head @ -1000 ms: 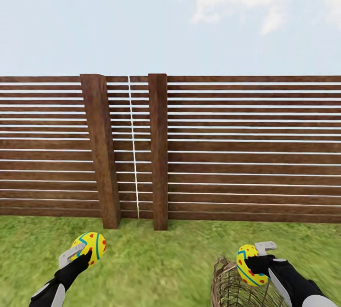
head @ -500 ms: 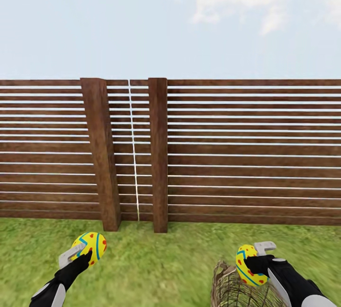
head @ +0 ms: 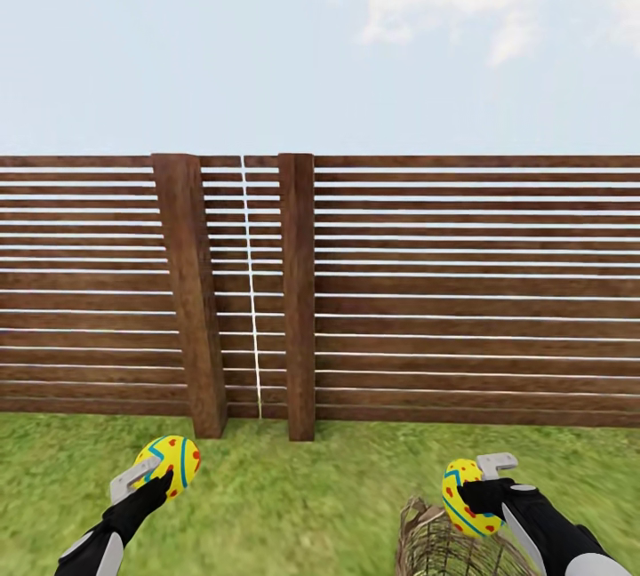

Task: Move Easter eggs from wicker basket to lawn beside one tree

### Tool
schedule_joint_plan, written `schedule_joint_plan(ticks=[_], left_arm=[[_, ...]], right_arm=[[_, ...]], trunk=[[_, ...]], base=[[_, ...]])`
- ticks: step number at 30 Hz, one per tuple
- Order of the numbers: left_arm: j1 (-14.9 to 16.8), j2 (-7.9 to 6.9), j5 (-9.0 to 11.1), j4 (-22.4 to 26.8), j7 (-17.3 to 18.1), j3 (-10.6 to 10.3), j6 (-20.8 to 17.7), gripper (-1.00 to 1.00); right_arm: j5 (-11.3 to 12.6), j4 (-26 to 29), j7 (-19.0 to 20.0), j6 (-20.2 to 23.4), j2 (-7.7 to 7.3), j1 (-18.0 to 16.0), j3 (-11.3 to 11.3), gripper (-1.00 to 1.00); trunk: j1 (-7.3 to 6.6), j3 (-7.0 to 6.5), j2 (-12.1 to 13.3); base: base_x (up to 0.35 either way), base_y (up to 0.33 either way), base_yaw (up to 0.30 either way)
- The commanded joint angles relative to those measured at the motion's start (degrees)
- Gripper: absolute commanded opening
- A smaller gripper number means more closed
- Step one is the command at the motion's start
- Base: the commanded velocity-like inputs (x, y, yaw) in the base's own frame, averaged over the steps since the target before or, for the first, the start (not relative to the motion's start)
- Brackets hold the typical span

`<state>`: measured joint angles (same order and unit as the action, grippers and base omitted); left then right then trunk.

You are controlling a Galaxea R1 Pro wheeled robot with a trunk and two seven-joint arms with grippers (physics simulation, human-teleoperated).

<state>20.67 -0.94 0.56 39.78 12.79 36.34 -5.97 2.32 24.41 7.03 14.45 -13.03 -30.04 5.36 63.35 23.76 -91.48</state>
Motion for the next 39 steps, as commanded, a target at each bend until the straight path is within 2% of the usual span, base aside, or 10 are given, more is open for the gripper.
schedule_joint_plan(ticks=[1, 39], left_arm=[[0.05, 0.03, 0.06, 0.08, 0.48, 0.31, -0.44, -1.0], [0.06, 0.41, -0.03, -1.28, 0.48, 0.22, 1.05, -1.0]], right_arm=[[0.23, 0.11, 0.0, 0.32, -0.07, -0.02, 0.35, -1.0], [0.15, 0.11, 0.0, 0.32, 0.46, -0.02, 0.44, -1.0]], trunk=[[-0.23, -0.11, 0.38], [-8.58, -6.94, 15.62]], base=[[0.0, 0.0, 0.0], [0.0, 0.0, 0.0]])
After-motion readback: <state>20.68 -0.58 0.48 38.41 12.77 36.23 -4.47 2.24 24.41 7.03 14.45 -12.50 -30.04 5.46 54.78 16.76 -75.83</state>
